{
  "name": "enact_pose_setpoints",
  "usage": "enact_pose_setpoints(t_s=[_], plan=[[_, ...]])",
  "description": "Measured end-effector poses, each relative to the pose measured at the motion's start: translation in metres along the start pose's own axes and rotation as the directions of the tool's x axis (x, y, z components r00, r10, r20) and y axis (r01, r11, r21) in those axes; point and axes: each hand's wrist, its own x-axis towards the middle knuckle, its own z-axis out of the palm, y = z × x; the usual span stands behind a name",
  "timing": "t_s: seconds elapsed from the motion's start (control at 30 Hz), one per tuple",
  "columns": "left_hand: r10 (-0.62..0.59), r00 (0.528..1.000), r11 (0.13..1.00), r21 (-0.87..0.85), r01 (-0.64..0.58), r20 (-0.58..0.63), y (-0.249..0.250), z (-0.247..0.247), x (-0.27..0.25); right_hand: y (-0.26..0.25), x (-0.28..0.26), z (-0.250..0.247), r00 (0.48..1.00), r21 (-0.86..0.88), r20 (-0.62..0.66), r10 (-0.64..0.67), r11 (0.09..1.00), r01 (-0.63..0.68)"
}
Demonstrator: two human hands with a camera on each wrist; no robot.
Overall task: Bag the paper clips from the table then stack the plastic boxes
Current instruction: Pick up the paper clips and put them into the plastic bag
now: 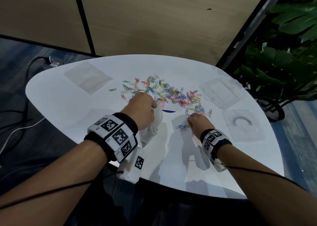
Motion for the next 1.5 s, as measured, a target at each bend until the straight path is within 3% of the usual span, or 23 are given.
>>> enact_pose_setpoints(t_s=[0.13, 0.2, 0.27, 0.3, 0.4, 0.43, 0.5, 0.57, 0.63, 0.7, 0.77, 0.83, 0.87, 0.9, 0.97, 1.03, 1.17, 1.2, 1.23, 1.3, 1.33, 1.4, 1.5], plan=[[0.013, 1.0, 1.0, 0.011, -0.013, 0.006, 0.001, 0.002, 0.0, 0.001, 0.002, -0.015, 0.975, 0.247, -0.007, 0.224, 0.945, -0.215], [0.021, 1.0, 1.0, 0.022, -0.022, 0.012, 0.0, 0.003, 0.001, 0.011, 0.003, -0.024, 0.917, 0.497, 0.02, 0.397, 0.792, -0.354], [0.024, 1.0, 0.999, 0.03, -0.025, 0.013, -0.001, 0.003, 0.001, 0.024, 0.003, -0.03, 0.828, 0.761, 0.192, 0.526, 0.454, -0.464], [0.026, 1.0, 0.999, 0.032, -0.026, 0.013, -0.001, 0.002, 0.001, 0.029, 0.003, -0.031, 0.807, 0.844, 0.309, 0.504, 0.246, -0.477], [0.036, 0.999, 0.999, 0.015, -0.036, 0.009, -0.001, 0.002, 0.002, 0.025, 0.004, -0.046, 0.807, 0.881, 0.456, 0.377, -0.321, -0.348], [0.036, 0.999, 0.999, 0.004, -0.036, 0.005, 0.0, 0.003, 0.003, 0.017, 0.003, -0.056, 0.823, 0.837, 0.464, 0.328, -0.465, -0.287], [0.027, 1.0, 1.0, -0.012, -0.027, 0.002, 0.001, 0.005, 0.004, -0.005, -0.003, -0.08, 0.873, 0.766, 0.444, 0.202, -0.59, -0.253], [0.018, 1.0, 1.0, -0.021, -0.018, 0.002, 0.002, 0.005, 0.004, -0.03, -0.013, -0.104, 0.924, 0.768, 0.38, 0.048, -0.572, -0.287], [0.02, 1.0, 1.0, -0.015, -0.02, -0.004, 0.004, 0.005, 0.004, -0.053, -0.021, -0.117, 0.942, 0.812, 0.325, -0.084, -0.487, -0.323], [0.027, 0.999, 1.0, -0.007, -0.027, -0.022, 0.004, 0.005, 0.004, -0.072, -0.026, -0.119, 0.948, 0.874, 0.303, -0.103, -0.367, -0.319], [0.024, 0.999, 1.0, -0.003, -0.024, -0.037, 0.005, 0.006, 0.004, -0.087, -0.027, -0.113, 0.966, 0.956, 0.26, 0.006, -0.146, -0.256], [0.022, 0.999, 1.0, -0.014, -0.022, -0.044, 0.007, 0.009, 0.004, -0.096, -0.023, -0.103, 0.983, 0.961, 0.149, 0.108, 0.218, -0.17], [0.023, 0.999, 1.0, -0.019, -0.024, -0.045, 0.008, 0.01, 0.004, -0.1, -0.022, -0.1, 0.988, 0.921, 0.109, 0.106, 0.363, -0.14], [0.024, 0.999, 0.999, -0.022, -0.025, -0.048, 0.009, 0.011, 0.004, -0.105, -0.022, -0.099, 0.992, 0.887, 0.096, 0.076, 0.446, -0.12], [0.024, 0.998, 0.999, -0.025, -0.025, -0.056, 0.008, 0.011, 0.005, -0.112, -0.021, -0.099, 0.994, 0.86, 0.111, 0.007, 0.5, -0.099], [0.019, 0.998, 0.999, -0.036, -0.022, -0.066, 0.006, 0.009, 0.007, -0.108, -0.019, -0.106, 0.995, 0.869, 0.104, -0.003, 0.487, -0.089], [0.008, 0.998, 0.998, -0.056, -0.011, -0.057, 0.001, 0.006, 0.009, -0.067, -0.009, -0.115, 0.99, 0.966, 0.093, 0.106, 0.231, -0.116], [0.005, 0.999, 0.998, -0.067, -0.009, -0.053, -0.001, 0.006, 0.009, -0.051, -0.001, -0.109, 0.98, 0.954, 0.087, 0.181, 0.269, -0.135], [0.004, 0.999, 0.998, -0.07, -0.008, -0.051, -0.002, 0.005, 0.008, -0.033, 0.006, -0.1, 0.96, 0.894, 0.084, 0.266, 0.406, -0.19], [0.008, 0.998, 0.998, -0.067, -0.011, -0.054, -0.006, 0.004, 0.008, 0.006, 0.021, -0.073, 0.912, 0.508, 0.179, 0.37, 0.759, -0.408], [0.01, 0.998, 0.998, -0.068, -0.014, -0.056, -0.009, 0.002, 0.008, 0.019, 0.024, -0.059, 0.881, 0.317, 0.25, 0.403, 0.825, -0.467], [0.009, 0.999, 0.996, -0.085, -0.013, -0.051, -0.012, 0.0, 0.008, 0.029, 0.03, -0.035, 0.841, 0.204, 0.345, 0.417, 0.841, -0.501], [0.023, 0.998, 0.996, -0.09, -0.028, -0.055, -0.014, -0.002, 0.008, 0.02, 0.048, -0.018, 0.85, 0.226, 0.352, 0.392, 0.845, -0.484]])
